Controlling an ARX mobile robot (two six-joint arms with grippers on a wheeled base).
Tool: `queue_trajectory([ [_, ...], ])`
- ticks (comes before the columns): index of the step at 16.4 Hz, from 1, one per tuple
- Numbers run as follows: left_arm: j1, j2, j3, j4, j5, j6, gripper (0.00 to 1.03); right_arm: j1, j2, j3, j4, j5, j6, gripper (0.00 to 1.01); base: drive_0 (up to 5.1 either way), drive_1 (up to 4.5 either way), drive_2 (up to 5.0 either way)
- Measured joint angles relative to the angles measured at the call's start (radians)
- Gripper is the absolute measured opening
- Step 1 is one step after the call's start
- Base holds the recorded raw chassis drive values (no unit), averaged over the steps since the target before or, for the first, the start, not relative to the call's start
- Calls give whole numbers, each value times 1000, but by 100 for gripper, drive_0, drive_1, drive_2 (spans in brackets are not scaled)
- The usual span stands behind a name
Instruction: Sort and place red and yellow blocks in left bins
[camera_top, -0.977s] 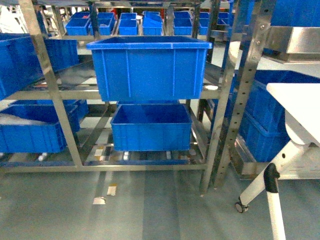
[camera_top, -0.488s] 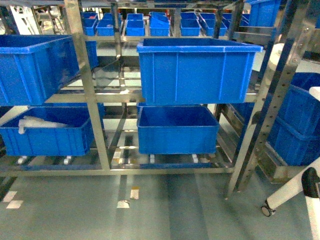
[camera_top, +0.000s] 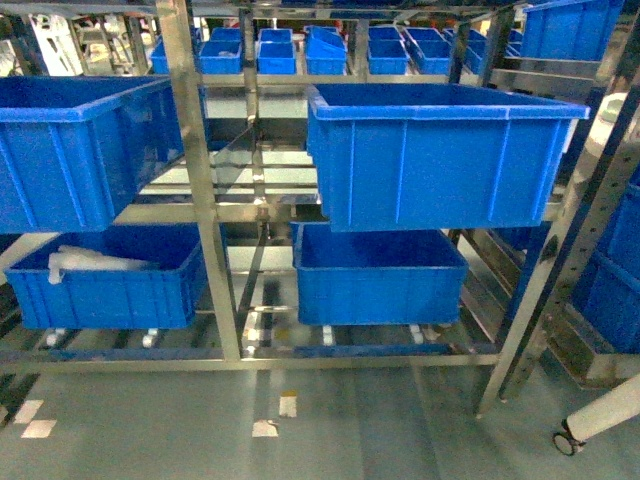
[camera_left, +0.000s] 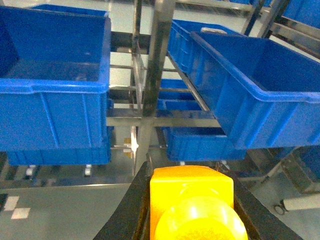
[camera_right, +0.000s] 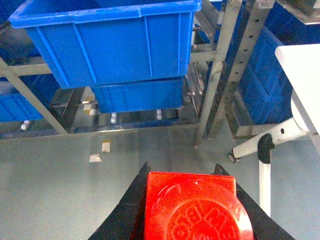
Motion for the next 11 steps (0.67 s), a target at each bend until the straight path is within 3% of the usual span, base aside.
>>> queue_trajectory([
  [11, -1, 0, 2, 6, 2, 0, 26, 0, 5, -2, -2, 1, 0, 27, -307, 497, -179],
])
